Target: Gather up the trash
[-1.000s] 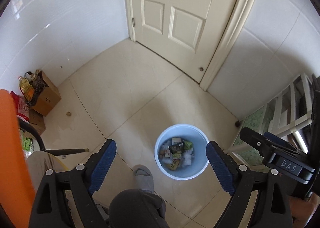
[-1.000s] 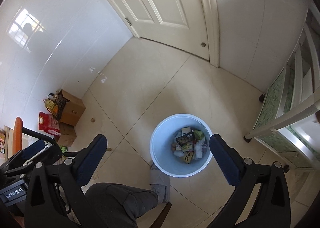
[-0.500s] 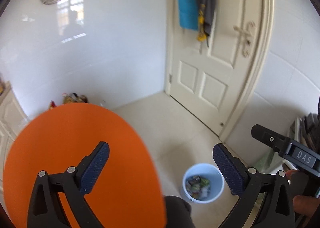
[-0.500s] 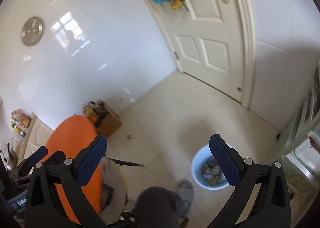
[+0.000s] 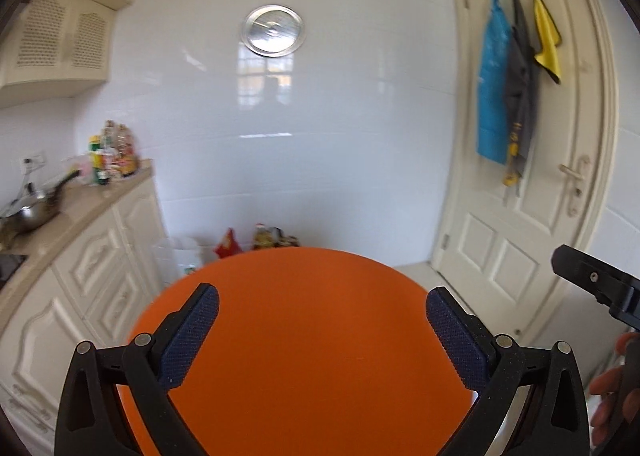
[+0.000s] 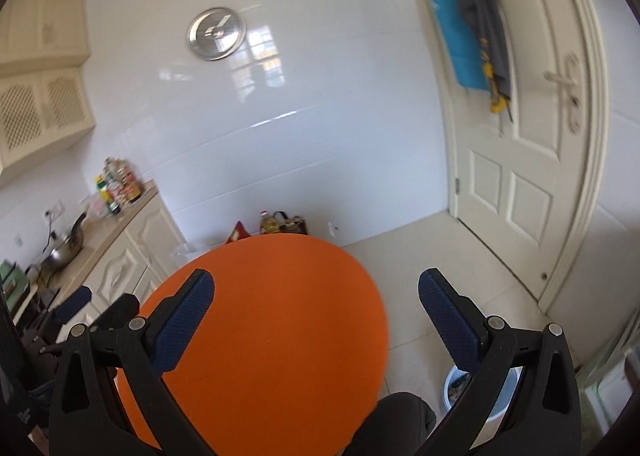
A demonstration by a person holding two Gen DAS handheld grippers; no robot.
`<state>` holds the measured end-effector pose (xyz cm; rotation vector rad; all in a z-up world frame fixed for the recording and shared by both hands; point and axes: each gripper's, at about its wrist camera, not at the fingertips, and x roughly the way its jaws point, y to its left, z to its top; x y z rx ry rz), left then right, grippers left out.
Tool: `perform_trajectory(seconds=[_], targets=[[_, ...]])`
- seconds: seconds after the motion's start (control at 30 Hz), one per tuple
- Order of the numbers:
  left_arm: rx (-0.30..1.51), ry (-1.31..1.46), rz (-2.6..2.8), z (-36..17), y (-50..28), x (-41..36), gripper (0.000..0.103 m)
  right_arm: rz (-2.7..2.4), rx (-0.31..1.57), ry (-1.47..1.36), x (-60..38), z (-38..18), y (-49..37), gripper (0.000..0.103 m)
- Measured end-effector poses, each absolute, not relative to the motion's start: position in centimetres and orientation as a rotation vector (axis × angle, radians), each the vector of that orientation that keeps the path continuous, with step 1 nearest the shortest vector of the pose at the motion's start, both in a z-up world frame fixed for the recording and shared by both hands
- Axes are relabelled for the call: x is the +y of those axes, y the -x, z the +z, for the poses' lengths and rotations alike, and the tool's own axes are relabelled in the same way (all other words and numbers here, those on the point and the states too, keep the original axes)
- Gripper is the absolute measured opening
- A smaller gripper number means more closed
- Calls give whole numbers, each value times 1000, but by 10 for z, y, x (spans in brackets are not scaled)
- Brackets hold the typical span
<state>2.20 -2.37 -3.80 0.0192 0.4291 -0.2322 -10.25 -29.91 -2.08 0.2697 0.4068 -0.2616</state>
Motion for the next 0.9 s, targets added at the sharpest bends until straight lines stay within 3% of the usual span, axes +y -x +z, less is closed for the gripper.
perform_trajectory(seconds=[0.2,0.57,0.9], targets=[[397,6,-111,-53,64,-5,102,-206,398,-163,-234,-18,117,103],[327,37,-35,-26,201,26,102,-173,343,-77,-162,-12,153,103],[334,33,-70,-27,229,24,102,-167,342,-81,-154,-18,162,103]])
